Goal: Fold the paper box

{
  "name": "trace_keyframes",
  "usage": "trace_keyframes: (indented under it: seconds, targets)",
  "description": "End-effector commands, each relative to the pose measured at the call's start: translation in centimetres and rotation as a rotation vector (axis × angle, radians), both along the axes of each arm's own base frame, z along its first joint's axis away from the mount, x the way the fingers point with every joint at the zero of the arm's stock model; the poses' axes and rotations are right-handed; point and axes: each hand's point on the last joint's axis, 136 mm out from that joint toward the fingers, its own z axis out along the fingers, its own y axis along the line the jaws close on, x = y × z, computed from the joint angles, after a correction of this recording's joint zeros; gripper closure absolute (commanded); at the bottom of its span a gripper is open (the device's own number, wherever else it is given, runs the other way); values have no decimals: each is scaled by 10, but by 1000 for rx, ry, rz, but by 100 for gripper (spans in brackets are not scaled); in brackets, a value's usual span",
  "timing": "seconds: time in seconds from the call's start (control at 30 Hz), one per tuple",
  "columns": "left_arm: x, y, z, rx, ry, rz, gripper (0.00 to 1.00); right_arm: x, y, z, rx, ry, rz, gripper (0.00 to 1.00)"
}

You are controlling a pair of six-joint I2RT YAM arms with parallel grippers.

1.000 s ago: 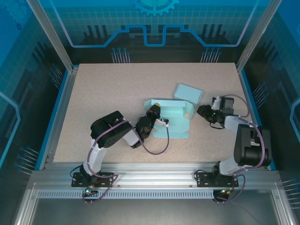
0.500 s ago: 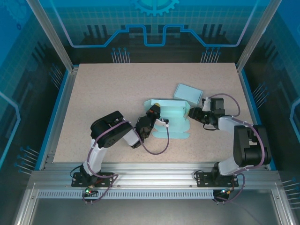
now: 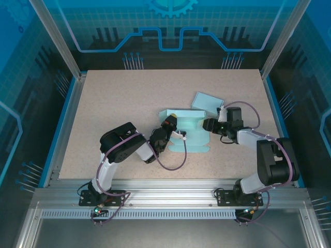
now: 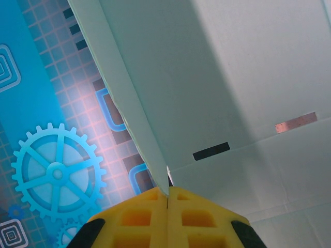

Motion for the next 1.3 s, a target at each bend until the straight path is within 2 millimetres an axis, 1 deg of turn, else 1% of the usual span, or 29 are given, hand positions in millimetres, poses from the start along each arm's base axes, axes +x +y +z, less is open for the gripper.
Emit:
trace_keyframes:
  seconds: [0.0, 0.17, 0.37, 0.5, 0.63, 0.73, 0.93, 1.0, 1.1, 1.17, 1.23, 1.27]
  targets:
    - [-7, -5, -24, 81, 49, -28, 100, 18, 5, 10, -42, -78, 10, 48]
    - [-8, -7, -24, 82, 50, -39, 100, 28, 3, 15, -113, -152, -21, 48]
    - [-9, -8, -24, 81, 51, -44, 100, 34, 9, 22, -154, -232, -14, 48]
    - [-9, -9, -23, 79, 50, -50, 100, 34, 9, 19, -178, -251, -21, 48]
    - [-9, -10, -23, 79, 50, -54, 100, 38, 9, 19, -191, -251, -32, 48]
    - [-10, -10, -23, 76, 50, -58, 100, 42, 12, 14, -206, -239, -36, 48]
    - [-11, -11, -22, 76, 50, -64, 100, 48, 15, 14, -245, -265, -62, 49]
    - [-12, -12, -21, 72, 49, -67, 100, 49, 13, 13, -267, -273, -78, 51]
    - [-13, -14, -14, 47, 44, -71, 100, 51, 13, 14, -298, -284, -96, 61]
    - [-14, -17, -5, 10, 37, -75, 100, 53, 14, 13, -319, -277, -99, 70]
    - [-15, -20, 6, -32, 29, -76, 100, 54, 14, 12, -339, -280, -105, 74]
    - [-16, -22, 14, -64, 20, -76, 100, 54, 13, 13, -353, -283, -115, 77]
